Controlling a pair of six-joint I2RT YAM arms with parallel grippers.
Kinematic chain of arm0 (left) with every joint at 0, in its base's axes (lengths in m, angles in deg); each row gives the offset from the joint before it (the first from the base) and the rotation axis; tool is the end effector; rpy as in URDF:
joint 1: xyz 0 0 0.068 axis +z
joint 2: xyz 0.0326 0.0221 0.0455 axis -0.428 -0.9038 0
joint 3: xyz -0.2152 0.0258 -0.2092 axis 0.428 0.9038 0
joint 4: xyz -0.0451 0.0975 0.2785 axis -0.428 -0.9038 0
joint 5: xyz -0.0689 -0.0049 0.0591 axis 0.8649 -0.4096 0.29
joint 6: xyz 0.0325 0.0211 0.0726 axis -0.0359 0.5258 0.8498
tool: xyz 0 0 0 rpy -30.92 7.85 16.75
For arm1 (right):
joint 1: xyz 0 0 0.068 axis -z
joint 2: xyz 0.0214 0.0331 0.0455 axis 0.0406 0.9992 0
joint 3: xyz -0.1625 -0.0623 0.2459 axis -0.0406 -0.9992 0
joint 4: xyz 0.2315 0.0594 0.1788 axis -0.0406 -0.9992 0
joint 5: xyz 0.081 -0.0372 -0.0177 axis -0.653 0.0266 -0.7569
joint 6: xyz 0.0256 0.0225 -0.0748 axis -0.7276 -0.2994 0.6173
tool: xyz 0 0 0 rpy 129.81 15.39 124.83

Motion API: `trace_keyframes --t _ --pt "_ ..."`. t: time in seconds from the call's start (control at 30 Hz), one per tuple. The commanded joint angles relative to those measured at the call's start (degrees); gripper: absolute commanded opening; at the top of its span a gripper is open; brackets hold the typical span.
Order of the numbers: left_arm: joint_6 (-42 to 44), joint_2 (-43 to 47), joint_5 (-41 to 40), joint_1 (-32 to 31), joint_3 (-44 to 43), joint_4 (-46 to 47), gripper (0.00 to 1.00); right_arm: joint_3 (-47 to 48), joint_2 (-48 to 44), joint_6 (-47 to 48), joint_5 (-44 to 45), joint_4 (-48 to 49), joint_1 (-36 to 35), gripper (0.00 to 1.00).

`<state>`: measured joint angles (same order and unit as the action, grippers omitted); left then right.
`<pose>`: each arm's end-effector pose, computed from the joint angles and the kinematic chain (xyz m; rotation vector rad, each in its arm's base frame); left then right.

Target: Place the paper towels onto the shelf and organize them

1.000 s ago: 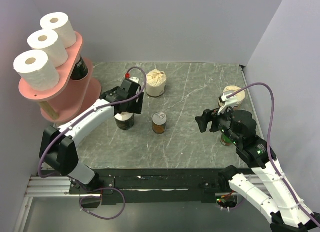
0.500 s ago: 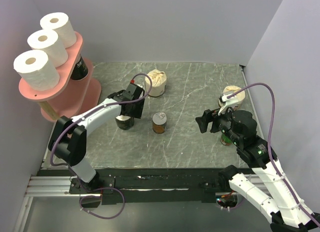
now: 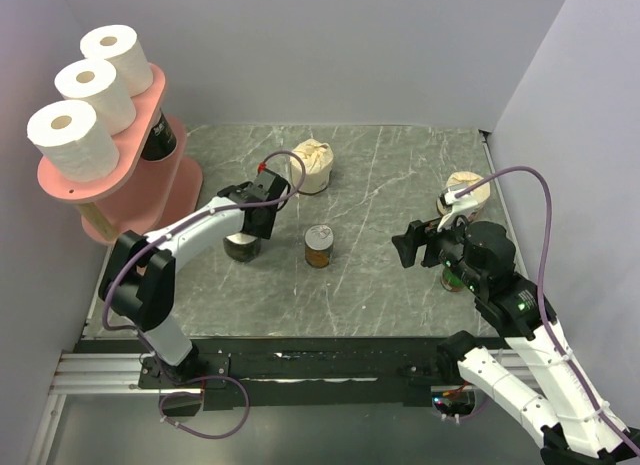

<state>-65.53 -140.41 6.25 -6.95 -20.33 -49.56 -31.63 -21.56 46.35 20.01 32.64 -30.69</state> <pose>0.3450 -0.1874 0.2122 0.2227 2.5488 0.1743 0.1552 0.0826 0.3739 -0.3264 1.8829 0.4194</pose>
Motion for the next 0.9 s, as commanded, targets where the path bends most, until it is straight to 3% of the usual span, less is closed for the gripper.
trace_keyframes --t 0.0,0.2,0.4,0.57,0.87 --pt "2.0 6.4 -5.7 -0.1 -7.4 -7.1 0.44 3.7 -0.3 -1.0 -0.5 0.5 -0.4 0.87" --pt "5.1 11.5 -12.1 -0.1 -20.2 -13.3 0.45 3.7 0.4 -2.4 -2.8 0.1 -0.4 0.87" --pt "10.0 11.9 -19.3 0.9 -27.8 -16.0 0.46 5.3 1.6 -2.7 -2.8 0.0 -0.4 0.88" --pt "12.0 10.8 -22.7 5.0 -30.1 -16.6 0.45 6.4 1.8 -3.2 -3.5 -0.2 -0.3 0.88" --pt "13.9 11.4 -25.8 9.4 -25.9 -13.1 0.45 6.6 0.0 -2.5 -4.0 -0.3 -0.3 0.88"
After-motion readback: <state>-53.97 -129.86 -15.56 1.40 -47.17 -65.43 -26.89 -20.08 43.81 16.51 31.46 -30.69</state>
